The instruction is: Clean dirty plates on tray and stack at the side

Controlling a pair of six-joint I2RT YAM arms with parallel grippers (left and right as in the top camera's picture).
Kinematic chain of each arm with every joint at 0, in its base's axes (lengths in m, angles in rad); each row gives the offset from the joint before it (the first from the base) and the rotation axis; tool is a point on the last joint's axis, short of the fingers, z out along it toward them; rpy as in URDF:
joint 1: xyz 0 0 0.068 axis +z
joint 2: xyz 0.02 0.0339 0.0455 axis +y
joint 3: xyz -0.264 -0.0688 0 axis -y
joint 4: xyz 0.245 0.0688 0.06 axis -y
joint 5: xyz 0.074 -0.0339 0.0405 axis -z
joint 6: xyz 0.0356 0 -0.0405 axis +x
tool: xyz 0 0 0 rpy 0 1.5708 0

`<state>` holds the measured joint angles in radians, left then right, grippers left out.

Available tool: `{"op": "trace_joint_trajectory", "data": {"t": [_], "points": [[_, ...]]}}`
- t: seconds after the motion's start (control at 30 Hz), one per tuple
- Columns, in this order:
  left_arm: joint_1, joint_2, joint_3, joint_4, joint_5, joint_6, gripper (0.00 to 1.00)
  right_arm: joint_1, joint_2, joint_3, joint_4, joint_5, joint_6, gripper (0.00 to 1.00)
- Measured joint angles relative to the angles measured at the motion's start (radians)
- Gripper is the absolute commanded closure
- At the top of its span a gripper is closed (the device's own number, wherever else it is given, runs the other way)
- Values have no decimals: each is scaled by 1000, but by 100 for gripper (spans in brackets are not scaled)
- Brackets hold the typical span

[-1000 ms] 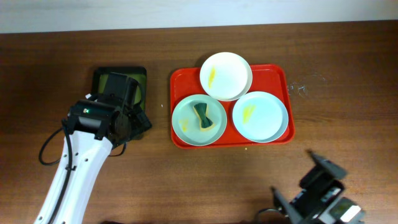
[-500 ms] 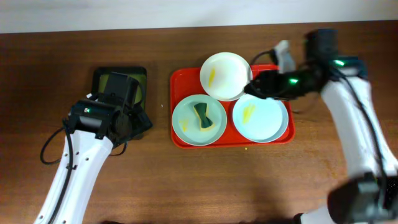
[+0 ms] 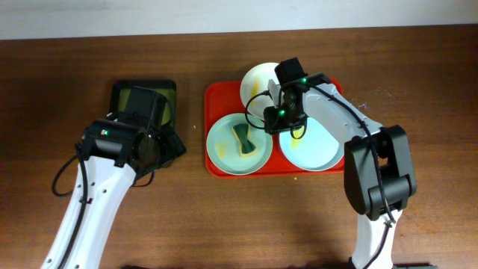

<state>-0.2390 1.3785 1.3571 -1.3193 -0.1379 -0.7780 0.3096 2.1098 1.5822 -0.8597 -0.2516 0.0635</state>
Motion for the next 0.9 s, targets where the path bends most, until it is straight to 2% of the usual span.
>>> {"op": "trace_joint_trajectory", "data": {"t": [0.13, 0.23, 0.3, 0.37, 0.4, 0.43, 0.47, 0.5, 0.57, 0.63, 0.73, 0.83, 0.9], "points": [[0, 0, 0, 11, 8, 0, 0, 0, 1, 0, 24, -17, -36, 54], [0, 0, 0, 19, 8, 1, 5, 0, 1, 0, 23, -19, -46, 55], [0, 0, 0, 21, 9, 0, 5, 0, 1, 0, 24, -19, -61, 67], [0, 0, 0, 23, 11, 0, 6, 0, 3, -2, 27, -19, -71, 70], [0, 0, 0, 23, 11, 0, 16, 0, 8, -9, 31, -19, -71, 75], [0, 0, 0, 29, 11, 0, 30, 0, 18, -15, 31, -19, -74, 85], [0, 0, 0, 42, 15, 4, 37, 0, 28, -18, 31, -19, -73, 89], [0, 0, -2, 63, 20, -2, 37, 0, 35, -20, 31, -26, -77, 89], [0, 0, -31, 145, 50, 4, 34, 1, 37, -21, 31, -29, -76, 85], [0, 0, -82, 220, 93, 11, 31, 1, 37, -21, 27, -29, -76, 86], [-7, 6, -148, 356, 161, 68, 36, 1, 38, -22, 17, -29, -76, 87], [-65, 39, -181, 505, 212, 100, 47, 1, 38, -22, 14, -30, -75, 96], [-107, 96, -184, 606, 229, 105, 48, 1, 38, -23, 13, -34, -74, 96]]}}
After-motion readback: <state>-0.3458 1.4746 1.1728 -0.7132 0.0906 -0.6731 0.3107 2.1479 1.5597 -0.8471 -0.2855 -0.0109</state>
